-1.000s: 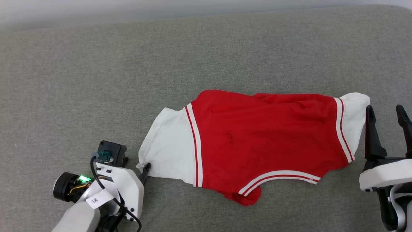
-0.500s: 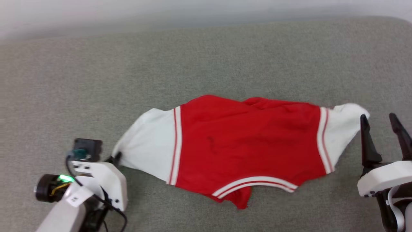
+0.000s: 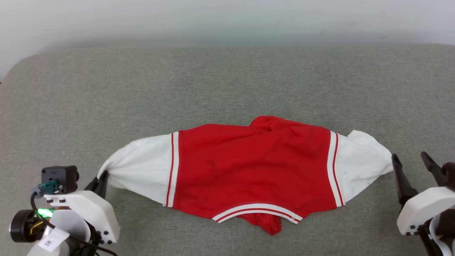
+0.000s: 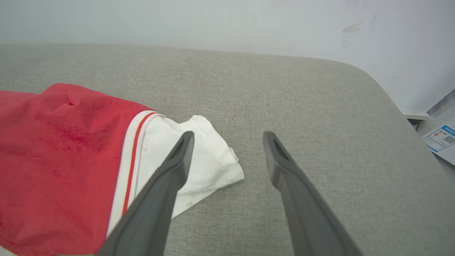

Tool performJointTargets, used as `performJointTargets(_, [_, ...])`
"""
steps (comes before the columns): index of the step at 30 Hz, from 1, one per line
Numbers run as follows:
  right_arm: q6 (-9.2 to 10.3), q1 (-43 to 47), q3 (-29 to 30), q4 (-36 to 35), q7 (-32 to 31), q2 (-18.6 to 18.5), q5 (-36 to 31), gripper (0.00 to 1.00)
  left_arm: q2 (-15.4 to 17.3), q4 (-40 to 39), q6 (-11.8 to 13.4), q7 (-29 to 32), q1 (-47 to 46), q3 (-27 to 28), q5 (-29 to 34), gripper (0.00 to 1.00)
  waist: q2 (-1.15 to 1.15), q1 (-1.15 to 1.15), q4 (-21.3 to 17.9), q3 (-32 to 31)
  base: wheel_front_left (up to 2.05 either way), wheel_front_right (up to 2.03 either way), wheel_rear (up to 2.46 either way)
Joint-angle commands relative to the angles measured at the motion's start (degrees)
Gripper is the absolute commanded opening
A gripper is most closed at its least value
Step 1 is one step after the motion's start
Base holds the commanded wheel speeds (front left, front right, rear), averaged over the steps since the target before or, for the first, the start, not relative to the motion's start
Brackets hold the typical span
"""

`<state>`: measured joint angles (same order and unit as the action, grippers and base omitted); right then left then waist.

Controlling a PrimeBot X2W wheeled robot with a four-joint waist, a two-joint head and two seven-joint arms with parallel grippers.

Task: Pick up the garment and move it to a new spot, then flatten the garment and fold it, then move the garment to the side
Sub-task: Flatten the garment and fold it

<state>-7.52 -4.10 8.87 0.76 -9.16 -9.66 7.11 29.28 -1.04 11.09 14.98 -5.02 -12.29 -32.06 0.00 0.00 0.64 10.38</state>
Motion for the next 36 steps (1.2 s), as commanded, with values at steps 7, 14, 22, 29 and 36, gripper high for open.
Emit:
performJointTargets(7, [0.06, -0.3, 0.8, -0.5, -12.9, -4.6, 1.8, 1.0, 0.1, -6.9, -2.3, 3.6, 3.4, -1.3, -3.7, 0.0, 0.0, 0.0, 2.5, 0.5, 0.0, 0.0, 0.0])
performJointTargets(14, [0.06, -1.6, 0.3, -3.9, -31.2, -10.5, 5.0, 1.0, 1.6, -15.8, -1.6, 7.5, 3.8, -2.1, -4.3, 0.0, 0.0, 0.0, 4.8, 2.3, 0.0, 0.0, 0.0])
performJointTargets(22, [0.06, -5.6, -2.6, -1.7, -36.4, -13.1, 5.6, 1.0, 1.9, -19.3, -1.0, 8.9, 2.5, -2.6, -3.8, 0.0, 0.0, 0.0, 6.2, 4.8, 0.0, 0.0, 0.0])
performJointTargets(29, [0.06, -9.6, -4.9, 3.9, -36.3, -14.0, 4.3, 1.0, 1.6, -19.7, -1.2, 8.9, 1.2, -3.2, -3.6, 0.0, 0.0, 0.0, 7.7, 7.2, 0.0, 0.0, 0.0])
performJointTargets(36, [0.04, -10.2, -6.3, 8.6, -38.0, -13.5, 4.0, 1.0, 1.2, -19.3, -1.4, 8.7, 0.2, -3.8, -3.4, 0.0, 0.0, 0.0, 8.6, 8.2, 0.0, 0.0, 0.0])
